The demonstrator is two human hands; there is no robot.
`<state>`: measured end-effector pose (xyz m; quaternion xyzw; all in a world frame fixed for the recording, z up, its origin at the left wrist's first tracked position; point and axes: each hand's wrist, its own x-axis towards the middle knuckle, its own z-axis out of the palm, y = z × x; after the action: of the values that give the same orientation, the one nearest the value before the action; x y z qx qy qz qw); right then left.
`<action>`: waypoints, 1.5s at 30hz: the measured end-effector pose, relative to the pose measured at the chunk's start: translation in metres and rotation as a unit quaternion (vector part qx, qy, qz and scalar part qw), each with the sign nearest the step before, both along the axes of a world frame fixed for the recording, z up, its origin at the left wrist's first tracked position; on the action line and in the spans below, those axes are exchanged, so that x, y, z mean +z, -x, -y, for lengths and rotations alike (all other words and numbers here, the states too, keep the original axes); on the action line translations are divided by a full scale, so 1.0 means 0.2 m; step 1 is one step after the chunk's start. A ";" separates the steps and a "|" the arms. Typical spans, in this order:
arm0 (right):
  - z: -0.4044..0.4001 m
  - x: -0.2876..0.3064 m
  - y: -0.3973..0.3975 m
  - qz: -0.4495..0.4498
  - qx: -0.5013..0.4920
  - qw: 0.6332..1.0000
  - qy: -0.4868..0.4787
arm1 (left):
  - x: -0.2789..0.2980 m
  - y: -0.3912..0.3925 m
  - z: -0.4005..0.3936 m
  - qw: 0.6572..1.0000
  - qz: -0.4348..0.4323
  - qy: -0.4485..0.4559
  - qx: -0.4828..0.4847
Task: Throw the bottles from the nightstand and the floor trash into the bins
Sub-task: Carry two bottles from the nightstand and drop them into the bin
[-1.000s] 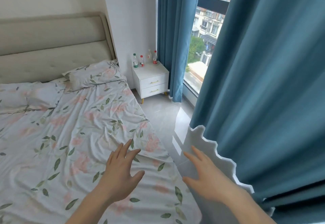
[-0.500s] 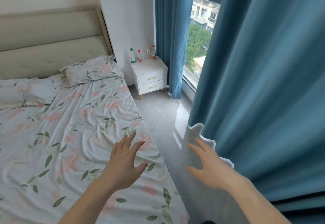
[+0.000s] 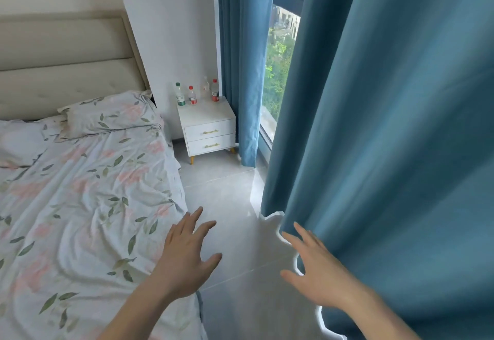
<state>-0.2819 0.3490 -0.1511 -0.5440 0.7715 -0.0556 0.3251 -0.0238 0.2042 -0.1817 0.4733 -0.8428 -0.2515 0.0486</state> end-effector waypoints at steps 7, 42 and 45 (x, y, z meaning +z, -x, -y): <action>0.26 0.04 0.45 -0.007 0.033 0.999 0.004 | 0.06 0.32 0.14 0.999 -0.008 0.017 0.041; 3.04 -0.09 0.58 -0.031 0.177 0.983 0.028 | 0.05 0.30 2.55 0.988 0.030 0.004 0.151; 3.31 -0.13 0.68 -0.024 0.183 0.982 0.035 | 0.03 0.38 2.80 0.986 0.051 0.002 0.161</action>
<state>-0.4173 -0.3132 -0.1776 -0.6885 0.6640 -0.0088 0.2917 -0.1000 -0.3553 -0.1762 0.6147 -0.7576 -0.2146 0.0461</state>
